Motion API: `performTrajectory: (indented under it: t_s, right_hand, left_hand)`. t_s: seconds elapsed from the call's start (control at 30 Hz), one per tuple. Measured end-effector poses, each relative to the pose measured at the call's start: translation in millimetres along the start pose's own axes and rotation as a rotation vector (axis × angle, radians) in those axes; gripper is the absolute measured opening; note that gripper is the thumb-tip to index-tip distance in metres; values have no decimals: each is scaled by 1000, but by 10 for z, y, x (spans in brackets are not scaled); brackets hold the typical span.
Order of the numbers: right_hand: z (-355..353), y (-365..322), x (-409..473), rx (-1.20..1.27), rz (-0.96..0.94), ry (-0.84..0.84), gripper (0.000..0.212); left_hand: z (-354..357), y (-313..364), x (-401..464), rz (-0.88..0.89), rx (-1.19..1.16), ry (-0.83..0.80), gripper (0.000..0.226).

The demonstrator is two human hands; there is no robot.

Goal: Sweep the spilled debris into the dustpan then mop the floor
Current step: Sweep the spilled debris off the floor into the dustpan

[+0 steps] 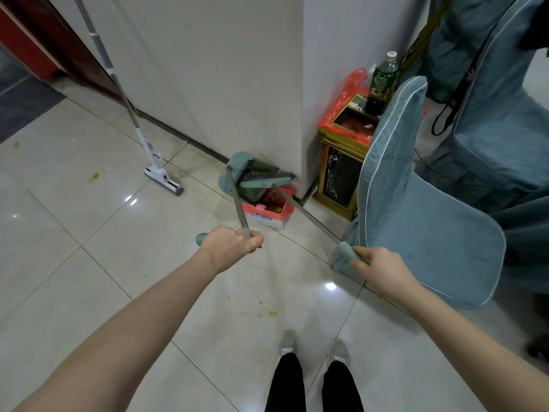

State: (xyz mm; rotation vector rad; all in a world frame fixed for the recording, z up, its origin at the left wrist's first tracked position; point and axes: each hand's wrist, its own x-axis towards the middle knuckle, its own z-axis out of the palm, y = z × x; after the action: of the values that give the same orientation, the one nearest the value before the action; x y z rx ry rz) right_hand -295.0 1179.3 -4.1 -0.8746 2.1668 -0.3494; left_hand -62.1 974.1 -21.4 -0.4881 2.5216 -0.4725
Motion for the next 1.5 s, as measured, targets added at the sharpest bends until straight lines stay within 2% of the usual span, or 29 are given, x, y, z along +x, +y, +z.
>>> performTrajectory:
  t_s: [0.27, 0.5, 0.57, 0.67, 0.8, 0.9, 0.97, 1.1, 1.3, 1.5]
  right_hand:
    - [311, -32, 354, -122, 46, -41, 30]
    - [27, 215, 134, -128, 77, -12, 31]
    - [-41, 253, 59, -120, 75, 7, 33]
    - [-105, 260, -30, -68, 74, 27, 32]
    - [-210, 196, -73, 5, 52, 5, 34]
    - [-267, 118, -15, 31, 37, -44, 36]
    - [-270, 29, 35, 47, 13, -83, 44]
    - [-169, -225, 125, 107, -40, -134, 53]
    - [141, -786, 255, 189, -56, -216, 53]
    - [590, -1603, 410, 253, -84, -292, 46]
  left_hand:
    - [-17, -64, -23, -54, -1, -20, 43]
    - [-68, -121, -204, -130, -121, 25, 44]
    - [-103, -131, -294, -186, -141, 77, 39]
    - [-140, -157, -391, -265, -190, 52, 41]
    - [-93, -211, -541, -465, -255, 73, 43]
    - [-40, -222, -672, -594, -300, 97, 35]
    - [-20, -223, -774, -656, -330, 100, 31]
    - [94, -201, -1028, -780, -401, 105, 36]
    - [423, -254, -1426, -886, -480, 64, 36]
    - [938, -584, -1655, -937, -559, 37, 36]
